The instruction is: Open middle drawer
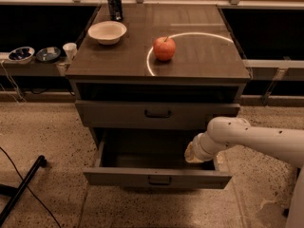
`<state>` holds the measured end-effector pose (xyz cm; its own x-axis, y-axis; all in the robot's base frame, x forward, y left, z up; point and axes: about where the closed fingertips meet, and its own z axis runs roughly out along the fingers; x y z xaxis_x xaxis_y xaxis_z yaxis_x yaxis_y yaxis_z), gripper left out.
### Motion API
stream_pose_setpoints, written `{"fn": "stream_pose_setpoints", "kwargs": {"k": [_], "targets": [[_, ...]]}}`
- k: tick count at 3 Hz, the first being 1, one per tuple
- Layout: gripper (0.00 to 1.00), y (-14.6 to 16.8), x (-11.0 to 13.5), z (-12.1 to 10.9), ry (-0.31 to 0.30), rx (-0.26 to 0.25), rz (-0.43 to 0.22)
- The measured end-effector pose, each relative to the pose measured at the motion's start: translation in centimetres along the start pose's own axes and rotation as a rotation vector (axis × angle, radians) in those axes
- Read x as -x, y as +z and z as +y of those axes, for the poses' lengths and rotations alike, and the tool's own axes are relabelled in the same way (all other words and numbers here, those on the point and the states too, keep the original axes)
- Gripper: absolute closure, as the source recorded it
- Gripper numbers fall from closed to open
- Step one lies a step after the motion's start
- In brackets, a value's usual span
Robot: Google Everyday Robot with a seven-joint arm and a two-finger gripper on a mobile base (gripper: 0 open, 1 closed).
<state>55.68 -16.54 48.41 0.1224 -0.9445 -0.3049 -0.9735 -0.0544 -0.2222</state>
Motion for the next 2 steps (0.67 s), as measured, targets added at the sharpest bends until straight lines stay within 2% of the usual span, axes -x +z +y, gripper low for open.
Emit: {"fn": "stream_pose_setpoints", "kwargs": {"k": [1,2], "targets": [[1.00,1.3,-0.9,-1.5,0.017,-0.002,-0.016],[1.00,3.5,-1.6,-2.4,0.029,0.007,-0.033]]}}
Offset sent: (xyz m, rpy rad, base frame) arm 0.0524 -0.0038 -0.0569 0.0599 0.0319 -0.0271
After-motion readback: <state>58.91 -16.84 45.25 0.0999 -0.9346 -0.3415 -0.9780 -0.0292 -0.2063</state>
